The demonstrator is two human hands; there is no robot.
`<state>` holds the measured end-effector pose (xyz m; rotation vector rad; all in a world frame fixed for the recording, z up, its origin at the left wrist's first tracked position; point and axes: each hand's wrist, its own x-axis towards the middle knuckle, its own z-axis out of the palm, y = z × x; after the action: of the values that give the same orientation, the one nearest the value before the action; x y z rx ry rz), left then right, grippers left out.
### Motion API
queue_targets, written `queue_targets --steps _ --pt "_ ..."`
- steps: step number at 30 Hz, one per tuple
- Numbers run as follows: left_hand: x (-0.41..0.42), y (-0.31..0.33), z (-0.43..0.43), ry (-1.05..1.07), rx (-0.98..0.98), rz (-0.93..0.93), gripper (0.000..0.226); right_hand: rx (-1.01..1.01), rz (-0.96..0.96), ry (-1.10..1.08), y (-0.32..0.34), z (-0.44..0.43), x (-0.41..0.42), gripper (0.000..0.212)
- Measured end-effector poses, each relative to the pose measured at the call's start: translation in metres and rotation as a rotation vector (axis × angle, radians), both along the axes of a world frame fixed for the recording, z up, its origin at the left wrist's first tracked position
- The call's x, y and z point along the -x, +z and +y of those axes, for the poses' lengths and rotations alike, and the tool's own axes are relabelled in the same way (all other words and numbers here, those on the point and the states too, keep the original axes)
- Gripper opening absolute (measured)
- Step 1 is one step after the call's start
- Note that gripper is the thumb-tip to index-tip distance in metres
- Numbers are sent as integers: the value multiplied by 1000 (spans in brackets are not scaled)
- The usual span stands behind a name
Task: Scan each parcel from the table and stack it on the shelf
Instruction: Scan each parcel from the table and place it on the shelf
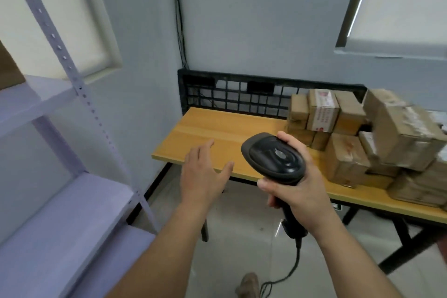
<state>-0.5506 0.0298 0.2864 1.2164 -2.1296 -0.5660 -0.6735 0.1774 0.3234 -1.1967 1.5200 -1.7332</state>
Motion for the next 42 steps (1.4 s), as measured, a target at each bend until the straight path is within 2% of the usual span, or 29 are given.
queue_targets --steps 15,25,33,38,42 --pt "239 -1 -96 -295 -60 -46 60 -109 58 -291 -4 -65 194 86" --pt "367 -21 -153 -420 -147 -157 47 -187 17 -366 -24 -105 286 86" --pt "412 -44 -167 -416 -239 -380 51 -204 -71 -356 -39 -110 319 86" --pt "414 -42 -174 -309 -192 -427 69 -225 -87 -332 -45 -110 329 85" --pt "408 -37 -184 -231 -300 -414 75 -214 -98 -317 -44 -114 329 85"
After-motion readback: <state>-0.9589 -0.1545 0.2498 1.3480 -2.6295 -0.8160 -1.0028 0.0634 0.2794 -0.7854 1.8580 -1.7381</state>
